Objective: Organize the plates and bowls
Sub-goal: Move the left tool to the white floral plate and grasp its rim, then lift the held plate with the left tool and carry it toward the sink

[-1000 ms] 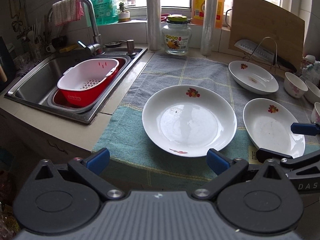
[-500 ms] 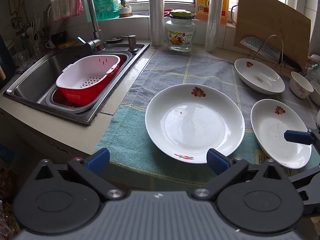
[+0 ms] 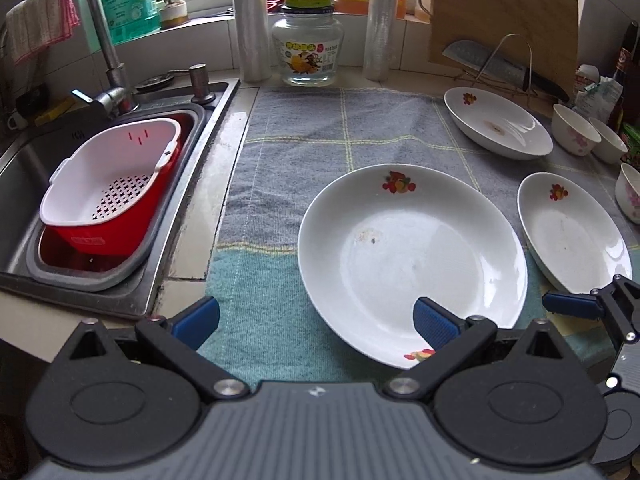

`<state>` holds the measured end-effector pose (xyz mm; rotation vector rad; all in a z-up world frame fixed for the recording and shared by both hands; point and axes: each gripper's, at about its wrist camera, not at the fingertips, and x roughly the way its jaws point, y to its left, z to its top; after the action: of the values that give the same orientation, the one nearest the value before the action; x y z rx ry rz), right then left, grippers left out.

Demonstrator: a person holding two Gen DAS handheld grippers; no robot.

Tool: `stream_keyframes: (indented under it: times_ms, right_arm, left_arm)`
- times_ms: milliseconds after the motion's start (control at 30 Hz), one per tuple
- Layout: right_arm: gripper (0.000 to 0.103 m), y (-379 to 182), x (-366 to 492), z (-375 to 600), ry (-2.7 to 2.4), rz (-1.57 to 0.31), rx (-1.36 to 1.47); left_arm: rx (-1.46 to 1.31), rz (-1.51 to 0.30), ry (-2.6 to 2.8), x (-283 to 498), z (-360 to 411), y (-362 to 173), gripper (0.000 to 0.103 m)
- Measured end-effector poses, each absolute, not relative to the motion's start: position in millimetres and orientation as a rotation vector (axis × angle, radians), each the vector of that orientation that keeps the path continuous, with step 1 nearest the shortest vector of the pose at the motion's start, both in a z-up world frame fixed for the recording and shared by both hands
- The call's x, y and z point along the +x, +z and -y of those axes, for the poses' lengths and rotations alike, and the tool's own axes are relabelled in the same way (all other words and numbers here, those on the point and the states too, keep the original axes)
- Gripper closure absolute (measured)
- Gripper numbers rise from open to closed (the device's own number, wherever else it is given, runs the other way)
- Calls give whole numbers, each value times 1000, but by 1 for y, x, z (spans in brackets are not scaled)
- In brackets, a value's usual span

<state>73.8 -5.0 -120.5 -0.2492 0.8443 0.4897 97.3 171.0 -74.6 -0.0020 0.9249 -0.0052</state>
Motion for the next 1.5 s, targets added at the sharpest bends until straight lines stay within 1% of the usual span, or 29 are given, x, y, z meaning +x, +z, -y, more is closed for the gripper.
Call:
stream_keyframes:
  times_ms: [333, 733, 900, 967, 1000, 1100, 1500]
  right_arm:
    - [0, -144, 75, -12, 445, -806, -230]
    - [0, -150, 67, -7, 460, -731, -211]
    - [0, -152, 61, -6, 456, -709, -205]
    - [0, -152, 62, -6, 457, -705, -204]
    - [0, -152, 61, -6, 459, -704, -204]
    - [0, -152, 63, -6, 462, -695, -206]
    - [0, -152, 67, -12, 501, -671, -241]
  left_arm:
    - [31, -966, -215, 138, -185, -83, 1]
    - [92, -999, -365, 173, -180, -88, 1]
    - [93, -1005, -420, 193, -177, -89, 4]
    - [94, -1008, -448, 200, -175, -91, 7]
    - [97, -1015, -461, 204, -173, -92, 12]
    - [112, -1036, -495, 212, -169, -97, 17]
    - [127, -1096, -591, 239, -168, -106, 28]
